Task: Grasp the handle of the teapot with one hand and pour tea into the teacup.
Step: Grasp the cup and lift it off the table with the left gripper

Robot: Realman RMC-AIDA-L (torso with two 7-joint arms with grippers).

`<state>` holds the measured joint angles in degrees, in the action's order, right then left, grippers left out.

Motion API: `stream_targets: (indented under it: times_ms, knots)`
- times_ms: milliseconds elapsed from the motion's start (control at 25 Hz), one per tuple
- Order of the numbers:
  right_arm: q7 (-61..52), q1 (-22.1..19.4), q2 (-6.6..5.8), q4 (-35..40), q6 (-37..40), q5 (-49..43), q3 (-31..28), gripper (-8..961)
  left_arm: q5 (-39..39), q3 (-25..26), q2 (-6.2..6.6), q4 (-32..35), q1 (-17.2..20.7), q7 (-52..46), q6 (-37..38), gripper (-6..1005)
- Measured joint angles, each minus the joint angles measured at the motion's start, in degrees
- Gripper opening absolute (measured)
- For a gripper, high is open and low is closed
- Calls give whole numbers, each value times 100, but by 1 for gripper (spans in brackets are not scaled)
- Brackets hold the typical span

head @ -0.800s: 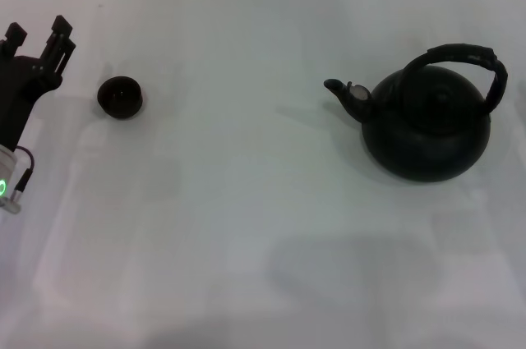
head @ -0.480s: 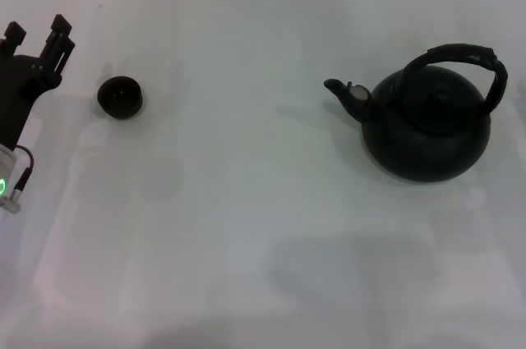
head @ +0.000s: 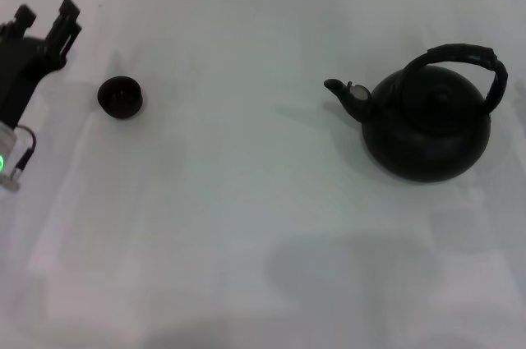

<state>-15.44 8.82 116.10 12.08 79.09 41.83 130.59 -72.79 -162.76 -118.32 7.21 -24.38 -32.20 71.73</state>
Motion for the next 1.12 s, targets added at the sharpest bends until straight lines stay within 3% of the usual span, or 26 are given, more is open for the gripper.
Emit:
stream_targets:
  times_ms: [120, 160, 240, 480, 720, 960, 1120]
  knots:
    - [-2, 0, 0, 0, -5, 0, 0, 741, 177, -1, 4, -250, -166, -392, -122, 757]
    - [-2, 3, 0, -1, -5, 0, 0, 741, 1094, -11, 9, -1276, -741, -1839, -484, 757]
    - [-2, 5, 0, -1, -8, 0, -3, 741, 1683, -17, 11, -1777, -1066, -2571, -580, 757]
    - [-3, 6, 0, -4, -30, 0, -29, 742, 3345, -24, 11, -3069, -1923, -4083, -459, 756]
    - [-3, 23, -6, -33, -35, 0, -28, 742, 5209, -34, 3, -4400, -2797, -5281, 128, 757]
    - [-3, 47, -9, -48, -41, 0, -34, 742, 7107, -37, 2, -5177, -3601, -6163, 552, 758]
    - [-3, 58, -16, -48, -43, 0, -34, 743, 7821, -37, 1, -5220, -3825, -6395, 617, 760]
